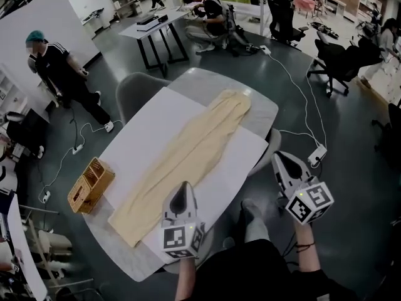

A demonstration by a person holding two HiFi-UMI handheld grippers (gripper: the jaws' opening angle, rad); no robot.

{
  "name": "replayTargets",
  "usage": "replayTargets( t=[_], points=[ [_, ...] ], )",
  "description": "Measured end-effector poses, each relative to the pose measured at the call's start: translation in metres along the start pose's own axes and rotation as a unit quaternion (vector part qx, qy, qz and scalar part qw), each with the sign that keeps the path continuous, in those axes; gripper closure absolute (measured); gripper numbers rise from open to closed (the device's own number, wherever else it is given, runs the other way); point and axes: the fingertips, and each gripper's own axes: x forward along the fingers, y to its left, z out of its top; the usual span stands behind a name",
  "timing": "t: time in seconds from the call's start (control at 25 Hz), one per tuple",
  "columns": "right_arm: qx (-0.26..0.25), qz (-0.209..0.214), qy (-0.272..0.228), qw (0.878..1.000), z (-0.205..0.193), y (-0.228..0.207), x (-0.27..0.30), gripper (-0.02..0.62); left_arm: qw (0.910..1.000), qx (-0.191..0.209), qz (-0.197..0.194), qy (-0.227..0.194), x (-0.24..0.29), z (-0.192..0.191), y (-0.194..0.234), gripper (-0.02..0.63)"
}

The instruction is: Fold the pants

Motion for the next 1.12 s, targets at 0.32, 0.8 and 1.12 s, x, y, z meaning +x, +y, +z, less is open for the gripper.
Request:
replayTargets(
  t=[0.32, 0.8, 1.12],
  points=[
    [-0.003, 0.051, 0.028, 0.998, 0.010, -0.048, 0.083, 0.581, 0.9988, -0.025, 0.041, 0.010, 0.071, 0.003, 0.002, 0.598],
    [0.013, 0.094, 0.067, 0.993, 0.015, -0.118, 0.173, 0.581, 0.9946, -0.052, 0.085, 0.028, 0.158, 0.005, -0.004, 0.598],
    [-0.005, 0.131, 0.104, 0.986, -0.001, -0.145, 0.234, 0.581, 0.9920, -0.057, 0.100, 0.054, 0.203, -0.011, 0.004, 0.598]
  ],
)
